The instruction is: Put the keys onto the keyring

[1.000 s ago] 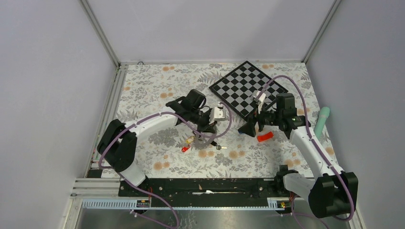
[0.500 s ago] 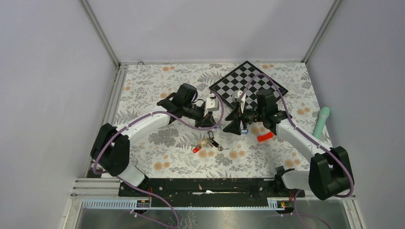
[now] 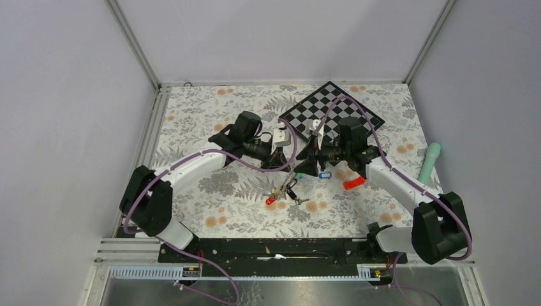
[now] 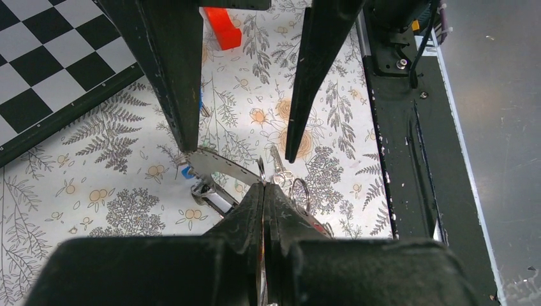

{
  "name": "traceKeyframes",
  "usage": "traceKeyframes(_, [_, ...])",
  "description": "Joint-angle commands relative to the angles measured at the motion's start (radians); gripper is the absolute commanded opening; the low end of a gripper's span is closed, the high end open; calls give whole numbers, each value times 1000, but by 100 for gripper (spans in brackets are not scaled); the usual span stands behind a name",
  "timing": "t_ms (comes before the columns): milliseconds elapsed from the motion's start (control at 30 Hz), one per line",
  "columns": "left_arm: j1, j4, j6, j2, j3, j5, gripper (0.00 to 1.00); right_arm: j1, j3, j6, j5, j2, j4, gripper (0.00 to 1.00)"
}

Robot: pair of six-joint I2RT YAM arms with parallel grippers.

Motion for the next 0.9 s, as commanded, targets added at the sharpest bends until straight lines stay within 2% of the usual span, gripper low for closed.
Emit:
traceKeyframes(0, [6,72,-12,-48,-2,65,0,16,39,-26,-19,8,21,60])
traceKeyframes(300, [9,87,-17,-49,-10,62,0,44,37,-49,-21,25,7,52])
traceKeyframes(533, [14,100,-26,-49,-19,67,0,57,34,-63,-20,34,-23,41])
traceKeyframes(767, [21,102,-24,-51,-25,69,0,59,48,-79,-11,30,-50,25])
traceKeyframes(867, [24,106,-23,-51,-32,66,0,59,55,-86,-10,25,-64,14])
